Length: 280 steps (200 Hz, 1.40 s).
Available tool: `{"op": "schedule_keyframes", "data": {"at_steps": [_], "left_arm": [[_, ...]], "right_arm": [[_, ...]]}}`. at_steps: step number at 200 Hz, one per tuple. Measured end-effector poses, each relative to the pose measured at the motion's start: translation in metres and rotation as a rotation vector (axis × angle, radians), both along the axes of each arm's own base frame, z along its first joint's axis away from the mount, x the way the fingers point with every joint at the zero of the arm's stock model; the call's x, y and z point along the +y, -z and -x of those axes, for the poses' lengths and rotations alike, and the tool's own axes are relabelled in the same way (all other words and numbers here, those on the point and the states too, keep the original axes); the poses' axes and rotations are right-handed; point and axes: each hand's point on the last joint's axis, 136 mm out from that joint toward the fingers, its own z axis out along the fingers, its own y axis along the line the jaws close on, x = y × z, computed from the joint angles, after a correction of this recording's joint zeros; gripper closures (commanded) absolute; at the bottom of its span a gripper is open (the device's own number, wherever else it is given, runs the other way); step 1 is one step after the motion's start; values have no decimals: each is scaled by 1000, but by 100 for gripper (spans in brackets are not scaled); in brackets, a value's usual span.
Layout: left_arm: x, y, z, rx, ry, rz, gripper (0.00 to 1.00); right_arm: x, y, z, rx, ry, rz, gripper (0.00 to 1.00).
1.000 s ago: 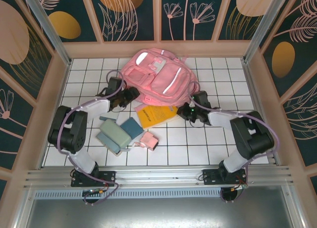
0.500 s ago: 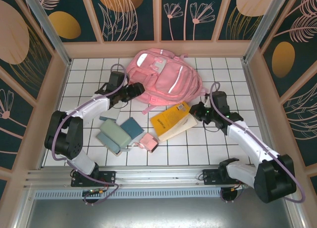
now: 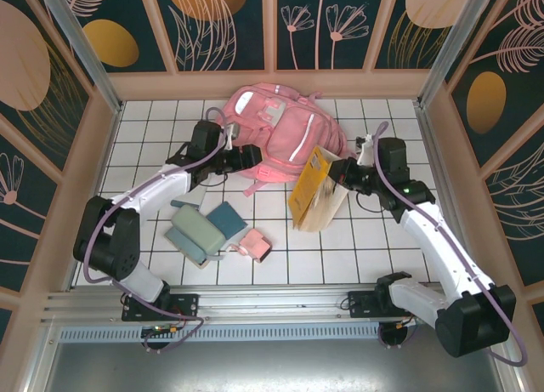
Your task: Pack the student bag
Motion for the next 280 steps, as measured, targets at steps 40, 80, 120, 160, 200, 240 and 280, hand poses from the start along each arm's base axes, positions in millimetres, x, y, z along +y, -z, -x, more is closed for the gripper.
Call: {"op": "schedule_keyframes", "data": {"at_steps": [40,80,120,160,200,240,280], "left_arm": [[-20,-12,20,-61,137,185,11],[-39,-29,24,-104,232,388,10],[-53,-49,33,-94,322,597,9],[-67,-45,47,64,372,751,10],[-83,-49,68,138,433,789,14],[-85,-74,80,109,470,814,43],[-82,-85,82,89,475,829,81]], "right_arm": [[15,-33,10,-62,-131,-57,100],[29,-58,22,-86,-258,-136,100],[37,-72,32,-77,-329,-209,100],[39,-97,32,-119,-354,-265,100],[34,-109,27,-137,-340,-294,100],[12,-104,7,-128,-250,-288,100],[-6,-88,-9,-98,-148,-258,100]]}}
